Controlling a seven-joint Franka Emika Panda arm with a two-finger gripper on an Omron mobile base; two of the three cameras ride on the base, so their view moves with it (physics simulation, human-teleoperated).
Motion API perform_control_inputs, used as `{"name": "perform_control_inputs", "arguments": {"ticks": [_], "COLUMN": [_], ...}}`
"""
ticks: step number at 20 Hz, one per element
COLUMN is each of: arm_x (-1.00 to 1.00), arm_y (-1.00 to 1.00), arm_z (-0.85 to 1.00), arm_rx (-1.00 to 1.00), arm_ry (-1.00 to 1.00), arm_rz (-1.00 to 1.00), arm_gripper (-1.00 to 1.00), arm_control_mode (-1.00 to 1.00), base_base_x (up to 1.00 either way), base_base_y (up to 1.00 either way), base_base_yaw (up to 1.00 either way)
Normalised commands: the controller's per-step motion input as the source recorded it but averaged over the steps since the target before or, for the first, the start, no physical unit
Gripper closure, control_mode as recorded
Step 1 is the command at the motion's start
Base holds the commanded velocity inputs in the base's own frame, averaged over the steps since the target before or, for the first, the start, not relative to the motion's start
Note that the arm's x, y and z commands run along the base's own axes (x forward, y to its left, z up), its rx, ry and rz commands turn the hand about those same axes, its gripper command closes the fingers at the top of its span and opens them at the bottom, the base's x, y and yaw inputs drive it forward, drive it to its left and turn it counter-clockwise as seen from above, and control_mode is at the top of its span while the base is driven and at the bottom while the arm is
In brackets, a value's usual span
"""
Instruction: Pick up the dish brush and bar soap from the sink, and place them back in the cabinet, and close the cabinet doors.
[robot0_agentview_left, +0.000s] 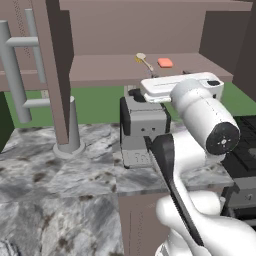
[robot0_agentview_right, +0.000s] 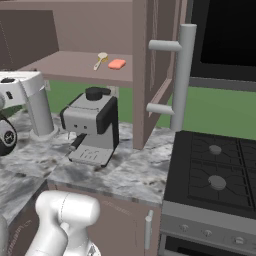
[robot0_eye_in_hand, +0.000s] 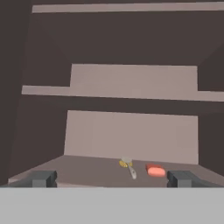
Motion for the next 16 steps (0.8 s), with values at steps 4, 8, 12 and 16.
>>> {"name": "perform_control_inputs", "arguments": {"ticks": [4, 8, 12, 16], "arm_x": [-0.82, -0.70, -0.53, -0.50], "arm_y": [0.13, 0.13, 0.30, 0.28], "arm_z": [0.11, 0.10, 0.01, 0.00], "arm_rx": [0.00, 0.00, 0.00, 0.00], "arm_ry": [0.00, 0.00, 0.00, 0.02], "arm_rz": [0.00, 0.00, 0.00, 0.00], "arm_gripper": [-1.00, -1.00, -1.00, -1.00], "arm_control_mode": [-1.00, -1.00, -1.00, -1.00], "base_base_x": [0.00, 0.00, 0.00, 0.00], "base_base_y": [0.00, 0.00, 0.00, 0.00], "base_base_yaw": [0.00, 0.00, 0.00, 0.00]}}
